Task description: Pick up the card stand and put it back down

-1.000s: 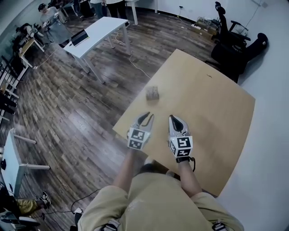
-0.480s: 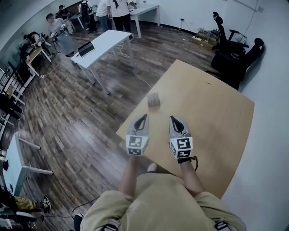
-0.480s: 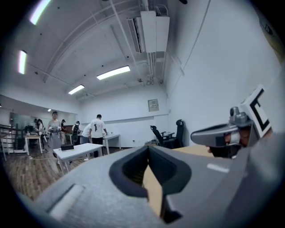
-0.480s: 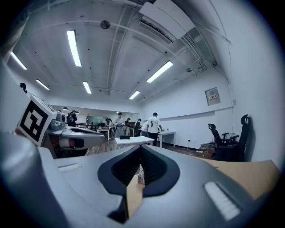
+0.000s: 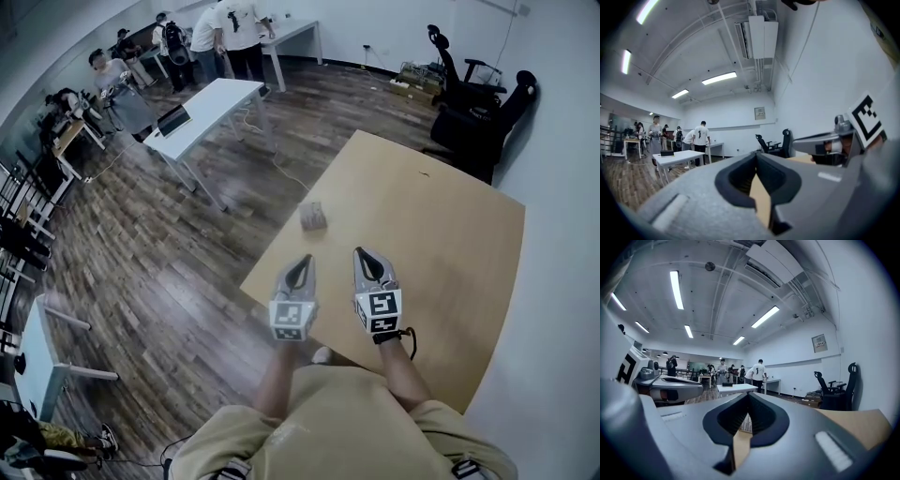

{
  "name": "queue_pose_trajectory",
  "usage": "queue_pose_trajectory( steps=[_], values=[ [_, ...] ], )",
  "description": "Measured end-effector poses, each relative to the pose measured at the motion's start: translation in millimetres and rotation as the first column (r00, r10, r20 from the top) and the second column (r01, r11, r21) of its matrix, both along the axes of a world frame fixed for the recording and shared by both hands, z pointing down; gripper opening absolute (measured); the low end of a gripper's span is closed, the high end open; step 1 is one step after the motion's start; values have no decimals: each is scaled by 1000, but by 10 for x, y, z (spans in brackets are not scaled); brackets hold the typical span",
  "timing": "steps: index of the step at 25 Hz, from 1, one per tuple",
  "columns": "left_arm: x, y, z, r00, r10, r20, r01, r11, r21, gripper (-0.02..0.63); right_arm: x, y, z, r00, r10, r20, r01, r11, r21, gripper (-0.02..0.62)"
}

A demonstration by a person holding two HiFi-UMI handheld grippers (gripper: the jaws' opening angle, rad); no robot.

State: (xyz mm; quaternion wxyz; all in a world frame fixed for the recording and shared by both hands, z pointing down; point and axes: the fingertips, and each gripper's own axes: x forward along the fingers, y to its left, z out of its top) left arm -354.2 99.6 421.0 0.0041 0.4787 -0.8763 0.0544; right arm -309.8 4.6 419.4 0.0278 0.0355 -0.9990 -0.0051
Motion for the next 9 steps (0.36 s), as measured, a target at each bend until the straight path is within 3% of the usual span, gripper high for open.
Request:
queue_pose_trajectory(
  steps=[9],
  values=[
    [174,-224,262,1000,12,-22,-14,996,-92,2,333,-473,190,996,81,-40,-82,996,-25,5]
  ],
)
